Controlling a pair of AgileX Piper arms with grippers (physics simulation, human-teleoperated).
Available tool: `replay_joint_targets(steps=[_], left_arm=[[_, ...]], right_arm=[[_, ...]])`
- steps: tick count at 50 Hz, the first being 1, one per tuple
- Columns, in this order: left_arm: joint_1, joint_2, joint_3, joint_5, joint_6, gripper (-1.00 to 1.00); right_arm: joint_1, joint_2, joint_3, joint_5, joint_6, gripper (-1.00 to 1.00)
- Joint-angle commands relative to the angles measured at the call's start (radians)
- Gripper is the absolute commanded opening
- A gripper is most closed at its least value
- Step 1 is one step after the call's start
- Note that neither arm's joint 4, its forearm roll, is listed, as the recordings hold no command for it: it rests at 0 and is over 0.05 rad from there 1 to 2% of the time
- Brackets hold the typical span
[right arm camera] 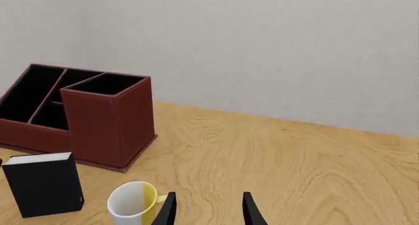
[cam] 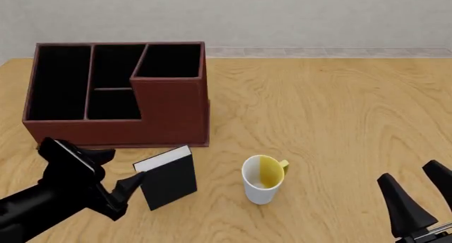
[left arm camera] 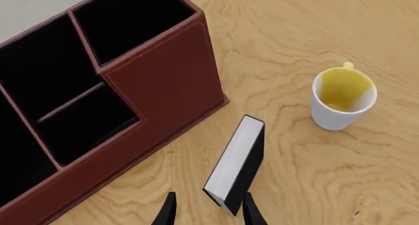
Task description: Pick up the book and place it in the right compartment of the caddy.
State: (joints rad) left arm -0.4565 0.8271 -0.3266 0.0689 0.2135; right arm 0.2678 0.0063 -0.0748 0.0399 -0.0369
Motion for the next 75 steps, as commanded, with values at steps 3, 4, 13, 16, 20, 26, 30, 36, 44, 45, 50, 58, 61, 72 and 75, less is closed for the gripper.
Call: replay_joint_targets(steps=[3,4,13,16,20,26,30,36,44,45,50,58,61,72,75], left_arm=[[0.0,0.16,-0.005,-0.118,0.01,1.0],[-0.001,0.166,-0.007,-0.12,0.006,1.0],[-0.003,0.241,-0.018,-0.173,0.01,1.0],[-0.006,0.257,-0.017,-0.187,0.009,1.0],[-0.01,0.275,-0.02,-0.2,0.006,1.0],[-0.019,0.298,-0.015,-0.221,0.004,1.0],[-0.024,0.309,-0.015,-0.231,-0.004,1.0],[-0.032,0.327,-0.005,-0.251,-0.013,1.0],[-0.032,0.347,0.005,-0.274,-0.017,1.0],[-0.032,0.348,0.004,-0.272,-0.017,1.0],[-0.031,0.311,-0.007,-0.243,-0.014,-1.0],[-0.02,0.308,-0.01,-0.245,-0.01,-1.0],[-0.022,0.294,-0.009,-0.239,-0.012,-1.0],[-0.032,0.051,-0.026,-0.061,-0.064,-1.0],[-0.038,0.007,-0.016,-0.029,-0.06,-1.0]], right_arm=[[-0.007,0.002,-0.007,0.002,-0.001,1.0],[-0.008,0.002,-0.008,0.003,-0.002,1.0],[-0.013,0.0,-0.008,0.007,-0.003,1.0],[-0.014,-0.002,-0.007,0.008,-0.004,1.0],[-0.017,-0.003,-0.008,0.01,-0.004,1.0],[-0.022,-0.004,-0.012,0.013,-0.003,1.0],[-0.026,0.0,-0.014,0.011,-0.003,1.0],[-0.031,-0.001,-0.01,0.007,-0.002,1.0],[-0.032,-0.001,-0.011,0.008,-0.003,1.0],[-0.032,-0.001,-0.012,0.01,-0.003,1.0],[-0.032,-0.004,-0.013,0.015,-0.004,1.0],[-0.026,-0.004,-0.007,0.01,-0.006,1.0],[-0.025,-0.004,-0.01,0.014,-0.007,1.0],[-0.014,0.0,0.002,-0.003,-0.004,1.0],[-0.008,0.001,0.006,-0.006,-0.003,1.0]])
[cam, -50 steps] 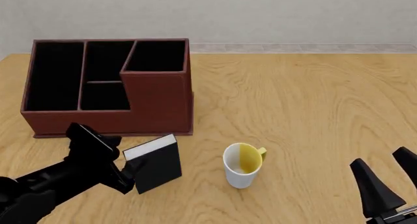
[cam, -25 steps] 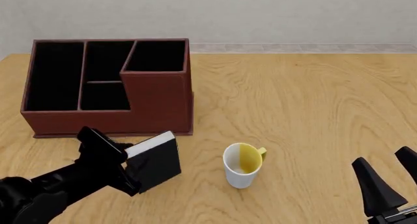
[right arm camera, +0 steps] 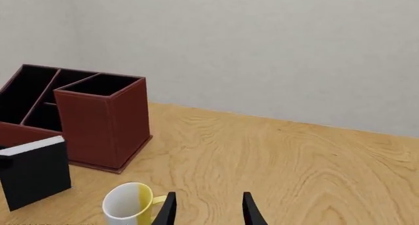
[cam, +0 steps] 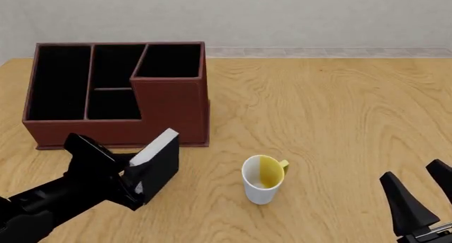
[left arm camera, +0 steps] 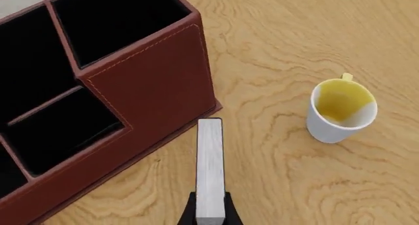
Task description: Pick up the book and place it in the right compartment of the caddy.
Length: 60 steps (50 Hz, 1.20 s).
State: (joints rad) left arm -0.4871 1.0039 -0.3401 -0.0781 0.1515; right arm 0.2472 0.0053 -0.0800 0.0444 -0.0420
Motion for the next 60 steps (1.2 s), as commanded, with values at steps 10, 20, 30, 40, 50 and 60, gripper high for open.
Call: replay_joint_targets(steps=[10,20,30,40,50,60], left_arm=[[-0.034,-0.423,-0.067,0.381,-0.035,-1.0],[-0.057,-0.608,-0.158,0.605,-0.057,-1.0],[-0.063,-0.678,-0.318,0.77,-0.074,-1.0],[-0.055,-0.672,-0.412,0.821,-0.078,-1.0],[-0.033,-0.633,-0.512,0.854,-0.058,-1.0],[-0.019,-0.555,-0.642,0.874,-0.031,-1.0]], right_arm=[[0.04,-0.003,0.022,-0.016,0.008,1.0],[0.086,0.02,0.037,-0.047,0.014,1.0],[0.164,0.108,0.043,-0.126,0.011,1.0],[0.24,0.3,0.048,-0.293,-0.005,1.0],[0.289,0.413,0.031,-0.384,-0.004,1.0],[0.308,0.45,0.034,-0.415,0.013,1.0]])
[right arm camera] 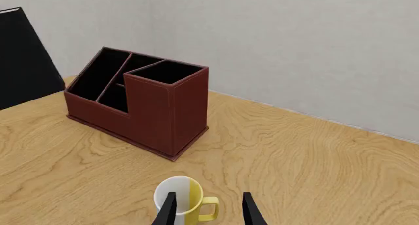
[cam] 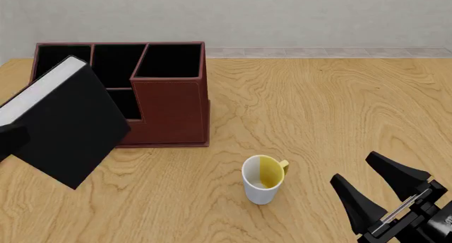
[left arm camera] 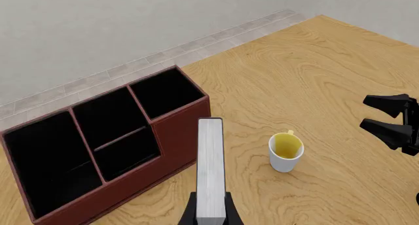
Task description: Pick up the book and place it in the right compartment of the caddy.
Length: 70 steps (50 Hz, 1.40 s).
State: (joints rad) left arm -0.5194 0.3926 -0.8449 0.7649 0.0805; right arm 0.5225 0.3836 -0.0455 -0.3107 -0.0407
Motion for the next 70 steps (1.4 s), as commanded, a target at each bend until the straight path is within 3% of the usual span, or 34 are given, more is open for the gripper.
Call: replay_joint_targets(steps=[1,13,23,34,48,70], left_arm=[[0.013,0.071,-0.161,0.035,0.038,-1.0],[0.018,0.215,-0.331,0.049,0.075,-1.0],[0.019,0.315,-0.394,0.026,0.096,-1.0],[0.028,0.456,-0.401,-0.038,0.17,-1.0],[0.061,0.625,-0.503,-0.084,0.216,-1.0],[0.11,0.911,-0.794,-0.03,0.245,-1.0]], right_arm=[[0.036,0.075,0.0,-0.063,0.009,1.0],[0.08,0.112,-0.044,-0.063,0.009,1.0],[0.084,0.114,-0.036,-0.067,0.009,1.0],[0.072,0.036,-0.043,0.006,0.012,1.0],[0.054,-0.035,-0.042,0.069,0.016,1.0],[0.042,-0.074,-0.039,0.109,0.02,1.0]])
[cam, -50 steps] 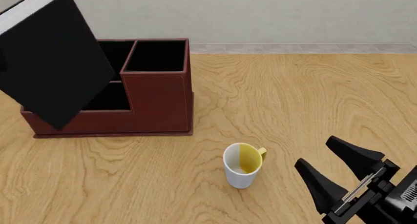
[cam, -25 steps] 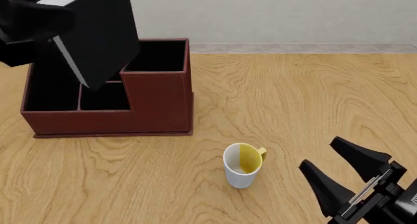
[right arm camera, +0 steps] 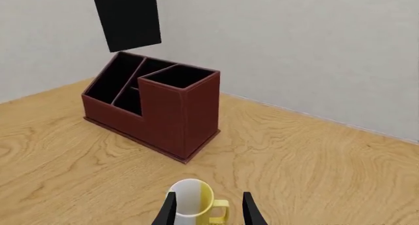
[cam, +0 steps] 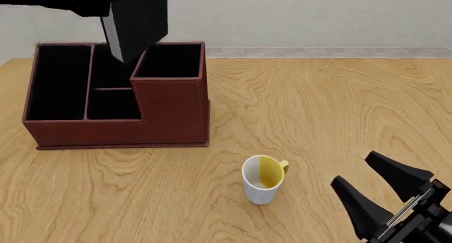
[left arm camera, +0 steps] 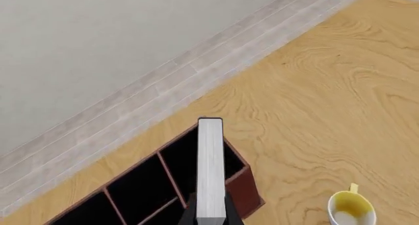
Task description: Pick up the book and place it in the right compartment of the caddy.
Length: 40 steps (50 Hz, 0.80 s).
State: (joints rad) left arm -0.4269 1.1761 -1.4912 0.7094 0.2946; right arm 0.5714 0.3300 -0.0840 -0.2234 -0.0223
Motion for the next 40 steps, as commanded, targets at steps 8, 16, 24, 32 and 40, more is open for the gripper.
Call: replay_joint_targets(steps=[8,16,24,32,40], left_arm=[[0.033,0.217,-0.248,0.038,0.022,-1.0],[0.045,0.288,-0.305,0.027,0.009,-1.0],[0.051,0.344,-0.34,0.013,0.009,-1.0],[0.054,0.381,-0.311,-0.03,0.019,-1.0],[0.052,0.405,-0.312,-0.047,0.015,-1.0]], right_arm=[[-0.013,-0.032,-0.003,0.037,0.003,1.0],[-0.024,-0.057,-0.007,0.066,-0.001,1.0],[-0.038,-0.058,-0.007,0.071,-0.003,1.0],[-0.041,-0.046,-0.009,0.063,-0.007,1.0],[-0.044,-0.031,-0.003,0.045,-0.005,1.0]])
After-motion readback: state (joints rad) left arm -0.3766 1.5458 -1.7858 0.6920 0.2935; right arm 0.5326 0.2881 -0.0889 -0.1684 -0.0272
